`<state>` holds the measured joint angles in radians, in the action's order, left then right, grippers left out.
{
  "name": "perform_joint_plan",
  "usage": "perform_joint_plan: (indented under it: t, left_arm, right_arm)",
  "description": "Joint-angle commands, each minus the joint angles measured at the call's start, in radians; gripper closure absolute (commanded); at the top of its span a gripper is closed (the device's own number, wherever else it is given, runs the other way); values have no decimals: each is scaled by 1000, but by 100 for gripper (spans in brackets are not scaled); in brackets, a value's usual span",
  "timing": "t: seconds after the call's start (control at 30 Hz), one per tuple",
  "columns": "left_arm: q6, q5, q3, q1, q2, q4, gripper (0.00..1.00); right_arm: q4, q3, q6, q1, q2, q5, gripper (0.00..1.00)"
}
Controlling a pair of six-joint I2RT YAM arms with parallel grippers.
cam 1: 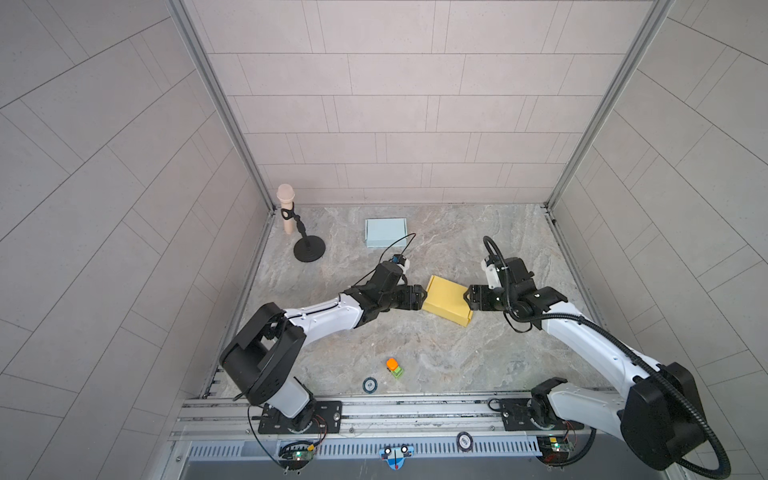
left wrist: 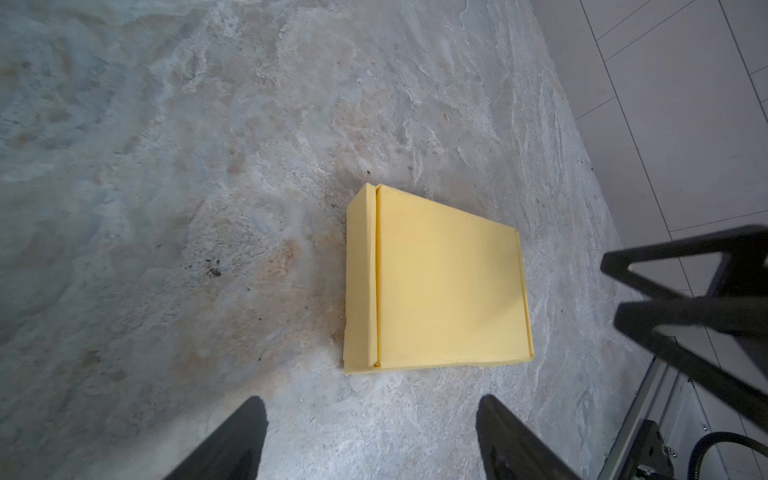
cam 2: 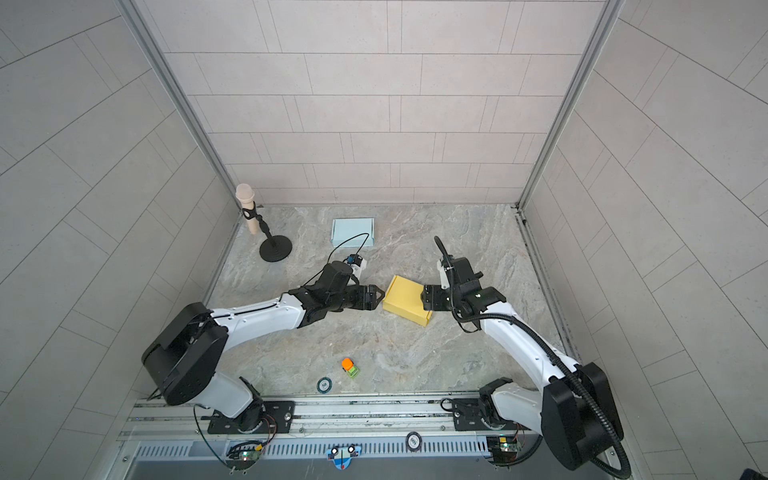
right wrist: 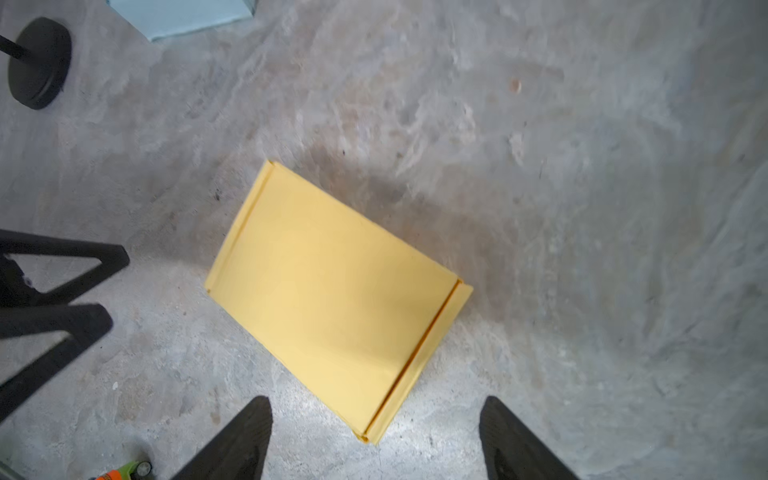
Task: Fold the paper box
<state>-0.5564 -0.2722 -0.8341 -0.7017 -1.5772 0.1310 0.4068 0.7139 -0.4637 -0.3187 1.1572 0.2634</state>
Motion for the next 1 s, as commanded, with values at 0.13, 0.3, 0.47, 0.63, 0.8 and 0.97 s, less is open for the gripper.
perform_joint_plan:
  t: [0.13,0.3,0.47,0.63,0.8,0.97]
  left_arm:
    - [5,-119,-159,19,-159,23,20]
    - [-9,-127,-208,19,-238,30,23]
    - [-20,-134,-214,19,-277,49,25]
    - [-26,-139,-203,22,-290,65,27]
    - [-52,-145,-158,40,-273,115,38]
    - [-56,-135,-107,63,-229,129,43]
  right_arm:
    - [-137,-78,-96,49,12,120,17]
    - [-192,-69,-92,62,104,157,17]
    - [-239,-51,-95,62,175,173,18]
    - [-232,-2,-64,29,235,168,19]
    - [-252,49,-65,-10,302,160,20]
    - [-281,125,-83,-71,390,149,21]
